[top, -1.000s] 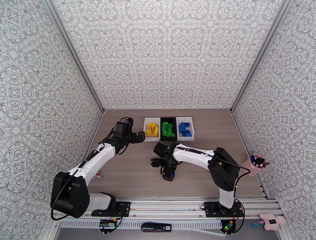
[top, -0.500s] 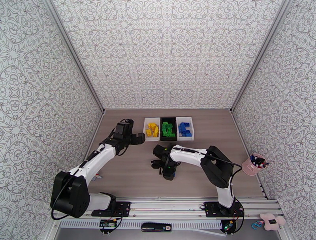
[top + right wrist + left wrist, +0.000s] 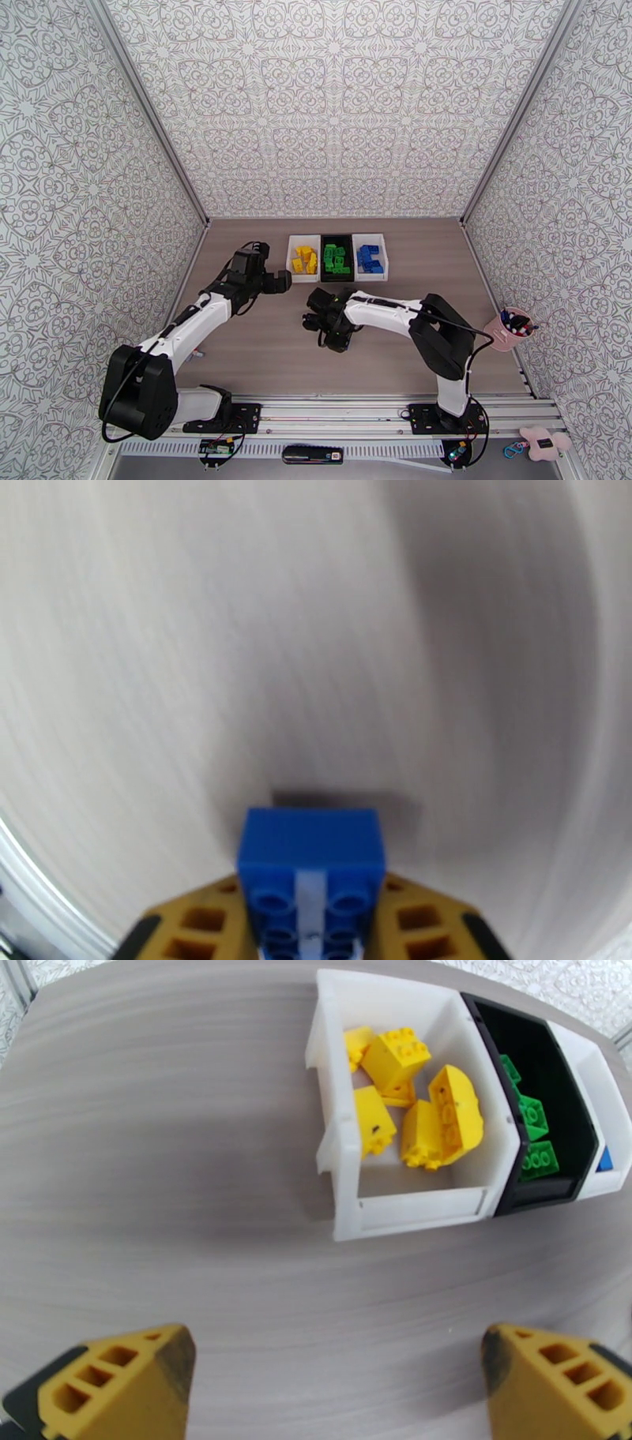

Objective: Sort the legos into containers by color

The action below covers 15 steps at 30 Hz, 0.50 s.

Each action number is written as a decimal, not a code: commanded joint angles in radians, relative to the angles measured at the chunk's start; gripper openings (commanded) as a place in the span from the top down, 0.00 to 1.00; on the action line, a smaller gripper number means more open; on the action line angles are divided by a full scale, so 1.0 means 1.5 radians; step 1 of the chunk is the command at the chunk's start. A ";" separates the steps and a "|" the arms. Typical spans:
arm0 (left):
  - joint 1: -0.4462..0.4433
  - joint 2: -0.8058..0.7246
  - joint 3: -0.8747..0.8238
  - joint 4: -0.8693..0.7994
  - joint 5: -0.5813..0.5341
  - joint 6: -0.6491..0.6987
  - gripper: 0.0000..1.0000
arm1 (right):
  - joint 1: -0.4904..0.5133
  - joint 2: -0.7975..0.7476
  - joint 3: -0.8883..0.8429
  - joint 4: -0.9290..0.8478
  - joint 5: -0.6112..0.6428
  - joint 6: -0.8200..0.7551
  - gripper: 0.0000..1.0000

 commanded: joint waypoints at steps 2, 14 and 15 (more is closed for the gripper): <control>-0.026 -0.045 -0.058 0.126 0.023 0.061 0.00 | -0.028 -0.077 -0.033 0.079 0.013 0.098 0.83; -0.099 -0.086 -0.154 0.323 0.106 0.144 0.00 | -0.174 -0.287 -0.158 0.324 0.036 0.321 0.86; -0.106 -0.084 -0.157 0.334 0.115 0.150 0.00 | -0.190 -0.296 -0.164 0.345 0.035 0.335 0.87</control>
